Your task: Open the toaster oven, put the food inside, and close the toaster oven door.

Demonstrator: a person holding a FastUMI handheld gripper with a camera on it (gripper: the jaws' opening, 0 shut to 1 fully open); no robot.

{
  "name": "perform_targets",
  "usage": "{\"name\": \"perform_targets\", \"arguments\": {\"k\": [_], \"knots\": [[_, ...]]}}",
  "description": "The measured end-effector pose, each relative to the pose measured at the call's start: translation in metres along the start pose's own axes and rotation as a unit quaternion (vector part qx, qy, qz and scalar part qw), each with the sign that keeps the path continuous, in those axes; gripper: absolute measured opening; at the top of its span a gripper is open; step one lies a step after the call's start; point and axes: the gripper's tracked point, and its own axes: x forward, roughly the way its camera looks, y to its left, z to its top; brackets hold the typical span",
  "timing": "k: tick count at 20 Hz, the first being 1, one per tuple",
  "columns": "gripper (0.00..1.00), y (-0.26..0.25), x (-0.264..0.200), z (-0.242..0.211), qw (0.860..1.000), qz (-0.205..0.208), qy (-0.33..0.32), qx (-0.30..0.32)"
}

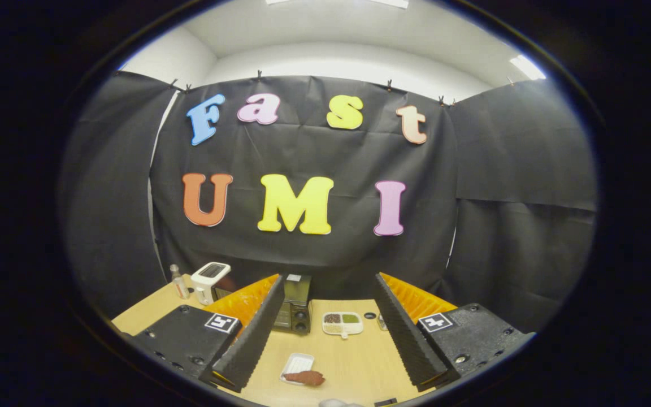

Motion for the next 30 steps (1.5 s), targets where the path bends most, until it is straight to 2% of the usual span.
{"name": "perform_targets", "arguments": {"k": [6,9,14,18,24,27,30], "knots": [[1.0,0.029,0.04,-0.007,1.0,-0.026,-0.006,0.004],[1.0,0.077,0.082,-0.025,1.0,-0.011,-0.001,0.008],[1.0,0.159,0.167,-0.078,1.0,0.013,0.01,0.003],[1.0,0.219,0.243,-0.14,0.998,0.03,0.062,0.012],[1.0,0.258,0.313,-0.201,0.994,0.026,0.105,-0.021],[1.0,0.251,0.322,-0.224,0.991,0.014,0.134,-0.024],[1.0,0.251,0.323,-0.226,0.99,0.021,0.14,-0.007]]}}
